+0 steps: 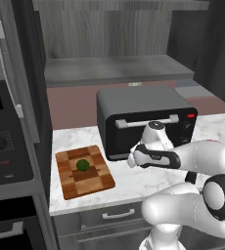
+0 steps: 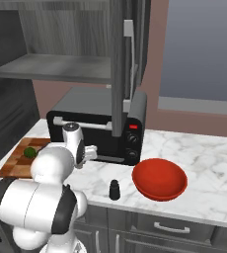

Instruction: Open the cabinet. Place the bowl and condiment on the counter. Then place the lime and garlic on the cutting board.

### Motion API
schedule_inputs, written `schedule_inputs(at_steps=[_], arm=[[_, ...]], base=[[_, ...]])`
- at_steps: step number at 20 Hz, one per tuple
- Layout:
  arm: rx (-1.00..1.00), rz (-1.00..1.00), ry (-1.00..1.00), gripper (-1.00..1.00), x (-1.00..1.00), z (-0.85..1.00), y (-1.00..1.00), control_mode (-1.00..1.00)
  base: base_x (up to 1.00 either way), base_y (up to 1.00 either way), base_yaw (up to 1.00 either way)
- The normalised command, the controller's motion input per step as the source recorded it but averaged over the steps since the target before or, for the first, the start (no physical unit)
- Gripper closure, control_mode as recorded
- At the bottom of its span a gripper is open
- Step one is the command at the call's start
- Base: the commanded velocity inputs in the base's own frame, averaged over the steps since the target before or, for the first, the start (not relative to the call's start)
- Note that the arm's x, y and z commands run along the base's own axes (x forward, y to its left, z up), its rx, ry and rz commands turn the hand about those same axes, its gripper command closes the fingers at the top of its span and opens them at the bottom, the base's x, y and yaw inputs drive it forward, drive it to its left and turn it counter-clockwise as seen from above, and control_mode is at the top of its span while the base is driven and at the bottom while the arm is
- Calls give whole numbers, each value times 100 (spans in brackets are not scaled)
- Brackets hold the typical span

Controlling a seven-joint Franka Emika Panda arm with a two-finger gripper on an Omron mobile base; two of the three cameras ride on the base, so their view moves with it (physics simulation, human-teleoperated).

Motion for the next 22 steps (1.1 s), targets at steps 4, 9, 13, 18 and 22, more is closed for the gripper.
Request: schedule_inputs(at_steps=[4,9,13,18,22], arm=[[0,2,1,100,0,22,54,-100],[0,1,1,100,0,18,64,-100],[0,0,0,100,0,17,71,-100],[0,0,0,100,0,15,71,-100],[0,0,0,100,-1,3,64,-100]], base=[[0,0,0],[0,0,0],[0,0,0],[0,0,0],[0,0,0]])
